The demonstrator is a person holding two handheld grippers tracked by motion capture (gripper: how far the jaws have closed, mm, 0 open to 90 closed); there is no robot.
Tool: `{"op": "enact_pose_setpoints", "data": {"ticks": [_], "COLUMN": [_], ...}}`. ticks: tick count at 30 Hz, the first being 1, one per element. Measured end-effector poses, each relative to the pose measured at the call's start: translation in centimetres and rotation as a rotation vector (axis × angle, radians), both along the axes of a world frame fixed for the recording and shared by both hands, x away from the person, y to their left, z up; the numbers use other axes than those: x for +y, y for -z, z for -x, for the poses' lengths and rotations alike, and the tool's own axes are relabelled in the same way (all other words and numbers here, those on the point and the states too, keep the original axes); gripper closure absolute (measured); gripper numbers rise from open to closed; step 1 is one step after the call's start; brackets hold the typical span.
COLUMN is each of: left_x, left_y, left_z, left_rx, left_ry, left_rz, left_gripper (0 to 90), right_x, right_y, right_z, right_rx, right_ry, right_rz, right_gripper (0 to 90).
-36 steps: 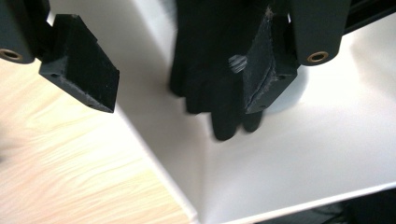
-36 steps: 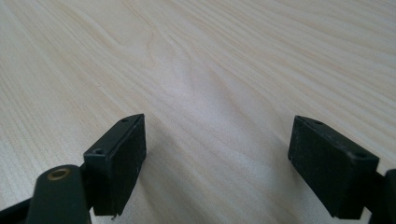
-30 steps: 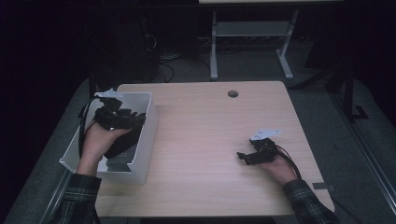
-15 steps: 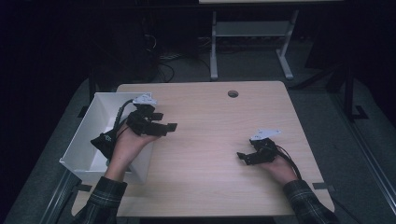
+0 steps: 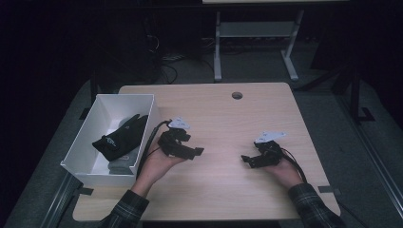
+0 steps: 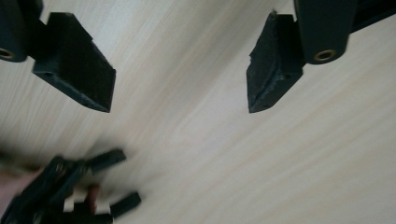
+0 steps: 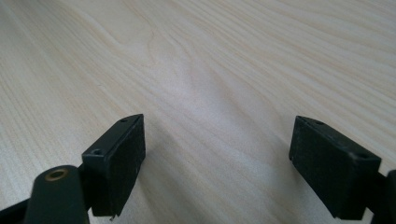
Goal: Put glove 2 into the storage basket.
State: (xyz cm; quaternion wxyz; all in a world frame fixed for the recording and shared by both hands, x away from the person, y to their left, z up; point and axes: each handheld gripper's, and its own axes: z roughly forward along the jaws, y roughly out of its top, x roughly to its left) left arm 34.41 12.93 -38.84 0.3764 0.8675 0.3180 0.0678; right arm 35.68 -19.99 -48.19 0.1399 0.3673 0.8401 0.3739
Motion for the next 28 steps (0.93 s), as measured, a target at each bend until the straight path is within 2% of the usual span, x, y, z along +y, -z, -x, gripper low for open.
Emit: {"op": "enact_pose_setpoints", "data": {"ticks": [5,10,12,15,18,20,28], "left_x": [-1.0,-1.4,-1.4,-1.4,-1.3,-1.4,-1.4], "left_y": [2.7,4.9,5.6,6.8,7.4,7.6,7.9], "left_z": [0.5,1.1,1.2,1.4,1.4,1.4,1.5], "left_rx": [0.023,-0.006,-0.002,-0.007,-0.006,-0.024,-0.038], "left_ry": [0.03,0.049,0.045,0.042,0.038,0.045,0.046], "left_rz": [-0.029,-0.083,-0.078,-0.1,-0.125,-0.159,-0.151], "left_gripper": [22.0,21.7,21.6,20.8,18.7,18.3,15.0], "right_x": [0.0,0.0,0.0,0.0,0.0,0.0,0.0], "right_y": [0.0,0.0,0.0,0.0,0.0,0.0,0.0], "right_z": [0.0,0.0,0.0,0.0,0.0,0.0,0.1], "right_rx": [0.0,0.001,0.001,0.001,0.002,0.002,0.007], "right_ry": [0.0,-0.001,-0.002,-0.002,-0.003,-0.004,-0.003], "right_rz": [0.001,0.002,0.002,0.003,0.003,0.003,0.0], "right_gripper": [18.5,18.5,18.5,18.4,18.4,18.3,18.2]}}
